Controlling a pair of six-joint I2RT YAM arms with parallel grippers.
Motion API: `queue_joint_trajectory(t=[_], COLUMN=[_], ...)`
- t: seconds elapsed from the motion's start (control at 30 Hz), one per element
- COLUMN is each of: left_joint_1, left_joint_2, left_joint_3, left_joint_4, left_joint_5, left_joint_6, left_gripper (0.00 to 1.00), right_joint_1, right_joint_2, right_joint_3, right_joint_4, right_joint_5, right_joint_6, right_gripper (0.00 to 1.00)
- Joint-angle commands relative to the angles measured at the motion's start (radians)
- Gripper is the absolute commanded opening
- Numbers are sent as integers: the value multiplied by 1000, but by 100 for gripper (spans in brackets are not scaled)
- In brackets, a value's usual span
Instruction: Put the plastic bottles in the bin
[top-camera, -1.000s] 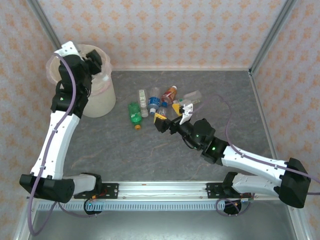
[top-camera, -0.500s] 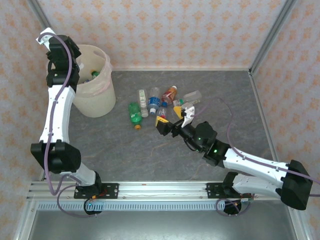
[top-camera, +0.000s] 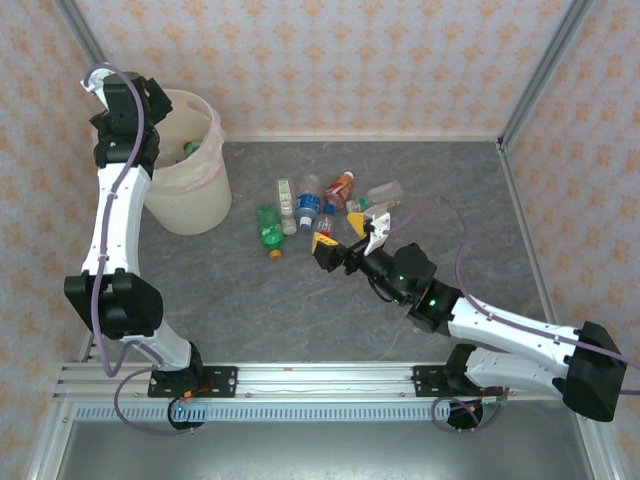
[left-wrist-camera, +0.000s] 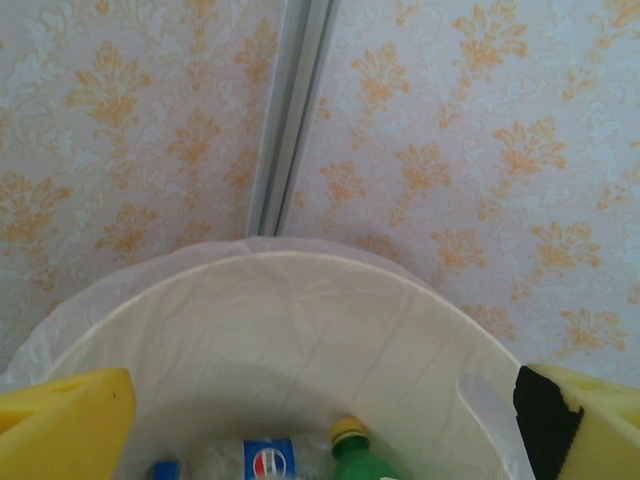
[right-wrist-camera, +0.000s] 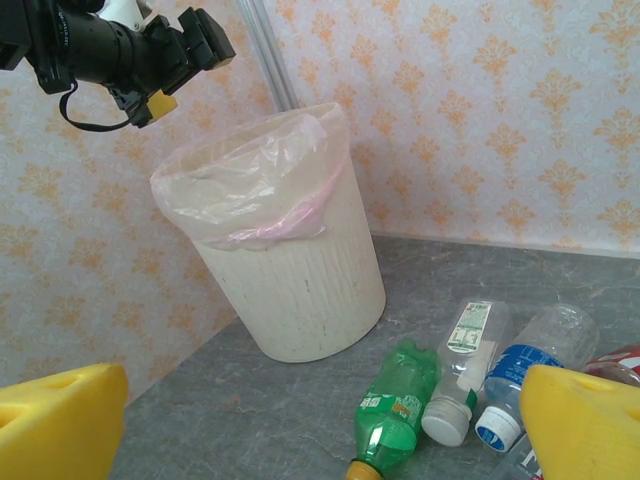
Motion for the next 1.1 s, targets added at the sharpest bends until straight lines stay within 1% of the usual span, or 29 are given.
queue_joint_trajectory(t=[0.0,0.1,0.27,0.33,0.47,0.63,0.7,0.83,0.9,1.0,1.07], left_joint_1=[-2,-29,-120,-178,-285,-428,-473,-566,-611,-641,-644], left_joint_2=[-68,-119,-205,-239,-292,-340,-353,-367,-363,-333,-317], left_joint_3=[-10,-72,-187,-232,-328,-471,-536,-668,-744,-815,-859], left_joint_4=[-36,-24,-1,14,42,52,67,107,146,151,166], left_joint_5=[71,102,68,57,57,58,60,44,54,75,83], left_joint_6=[-35,-75,-129,-136,-168,-237,-293,-359,-396,-444,-462], left_gripper=[99,99,93,93,91,89,88,87,87,87,87], right_joint_1=[-7,-8,-20,-33,-49,-55,-56,-58,-60,-63,-70], right_joint_2=[-22,-19,-2,9,2,-33,-52,-76,-72,-67,-60], right_joint_3=[-19,-24,-17,-9,-27,-53,-71,-109,-116,-116,-110], right_joint_4=[32,35,15,-5,-3,-22,-19,6,8,0,-3], right_joint_5=[3,32,110,140,147,203,217,219,217,175,113], right_joint_6=[12,16,29,46,61,64,66,72,75,81,85], right_gripper=[100,100,100,100,100,100,100,100,100,100,100])
